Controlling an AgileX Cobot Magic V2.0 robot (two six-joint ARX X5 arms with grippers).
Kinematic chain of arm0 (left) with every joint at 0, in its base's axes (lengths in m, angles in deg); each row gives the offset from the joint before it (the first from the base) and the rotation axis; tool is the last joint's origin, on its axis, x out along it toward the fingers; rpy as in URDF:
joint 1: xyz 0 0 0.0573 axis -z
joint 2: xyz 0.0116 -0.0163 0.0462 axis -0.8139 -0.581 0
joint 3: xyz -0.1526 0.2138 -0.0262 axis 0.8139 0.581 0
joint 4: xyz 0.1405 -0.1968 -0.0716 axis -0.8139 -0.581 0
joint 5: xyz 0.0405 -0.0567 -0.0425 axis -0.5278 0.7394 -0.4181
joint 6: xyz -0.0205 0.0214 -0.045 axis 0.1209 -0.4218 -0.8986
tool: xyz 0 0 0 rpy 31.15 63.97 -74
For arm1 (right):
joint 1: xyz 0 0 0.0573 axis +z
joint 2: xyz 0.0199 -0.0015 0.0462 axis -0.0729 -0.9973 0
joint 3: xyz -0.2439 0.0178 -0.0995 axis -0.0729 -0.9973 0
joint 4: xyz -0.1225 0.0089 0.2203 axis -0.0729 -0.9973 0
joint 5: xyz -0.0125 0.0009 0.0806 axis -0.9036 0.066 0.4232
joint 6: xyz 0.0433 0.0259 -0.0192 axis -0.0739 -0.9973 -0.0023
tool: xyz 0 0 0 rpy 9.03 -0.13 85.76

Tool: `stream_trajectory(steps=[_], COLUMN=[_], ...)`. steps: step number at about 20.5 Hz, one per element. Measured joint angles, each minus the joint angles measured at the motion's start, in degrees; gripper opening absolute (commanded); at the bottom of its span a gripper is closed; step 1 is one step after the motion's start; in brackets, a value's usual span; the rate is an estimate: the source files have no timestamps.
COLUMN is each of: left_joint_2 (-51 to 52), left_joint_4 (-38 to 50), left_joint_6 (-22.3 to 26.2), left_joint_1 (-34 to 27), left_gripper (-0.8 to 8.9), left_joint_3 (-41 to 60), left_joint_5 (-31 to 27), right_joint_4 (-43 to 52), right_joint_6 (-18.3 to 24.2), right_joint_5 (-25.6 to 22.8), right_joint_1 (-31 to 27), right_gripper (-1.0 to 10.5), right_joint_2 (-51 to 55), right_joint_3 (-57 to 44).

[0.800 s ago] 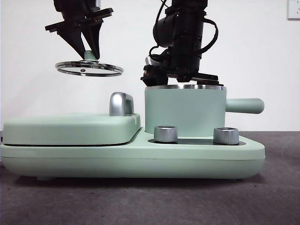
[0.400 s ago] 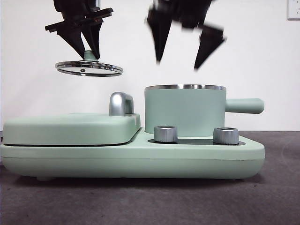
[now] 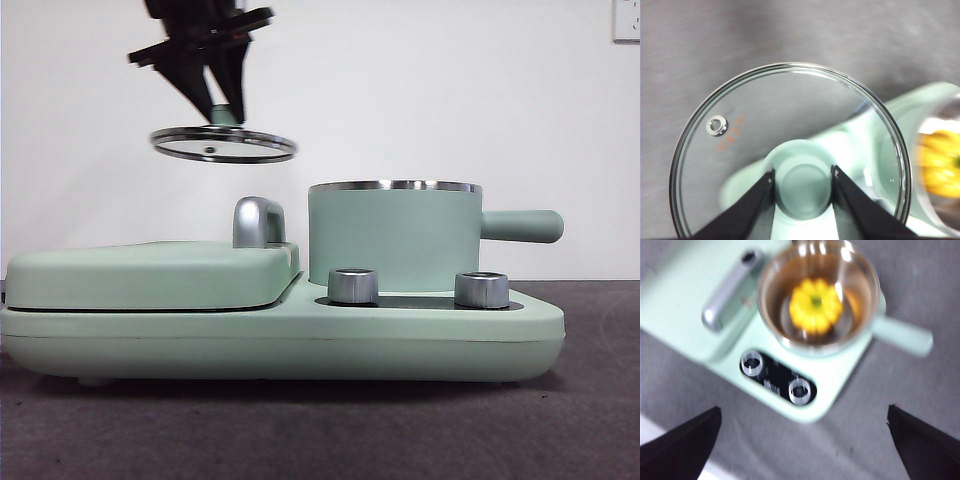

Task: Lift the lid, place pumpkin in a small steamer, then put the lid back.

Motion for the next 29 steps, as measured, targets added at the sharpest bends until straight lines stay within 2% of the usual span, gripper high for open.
stream_trajectory(steps=[5,8,10,14,18,29], left_joint_2=[0.00,0.00,0.00,0.00,0.00,-2.12], left_joint_4=[0.00,-0.02,0.02,2.01,5.14,8.07], left_joint_6=[-0.02,-0.24,-0.48,-0.61,-0.61,-0.55], left_joint_1=[7.30,11.80,14.32,17.59,18.75,20.33], left_gripper=[0.54,0.54,0.53,0.53,0.53,0.54], left_joint_3=[0.00,0.00,0.00,0.11,3.06,3.91], left_joint_5=[0.00,0.02,0.02,0.04,0.02,0.02], right_joint_4=[0.44,9.81,13.70,13.51,13.05,13.09], right_joint_6=[-0.59,-1.53,-2.01,-5.33,-8.00,-8.22], right_joint_5=[0.20,0.22,0.17,0.00,0.00,-1.44], right_joint_1=[0.02,0.02,0.02,0.02,0.02,0.02], right_gripper=[5.6,5.6,5.6,5.6,5.6,5.6], right_joint_2=[19.30,32.26,39.93,49.40,52.59,52.72], right_joint_3=[-16.92,-26.51,-31.23,-35.30,-35.32,-35.32])
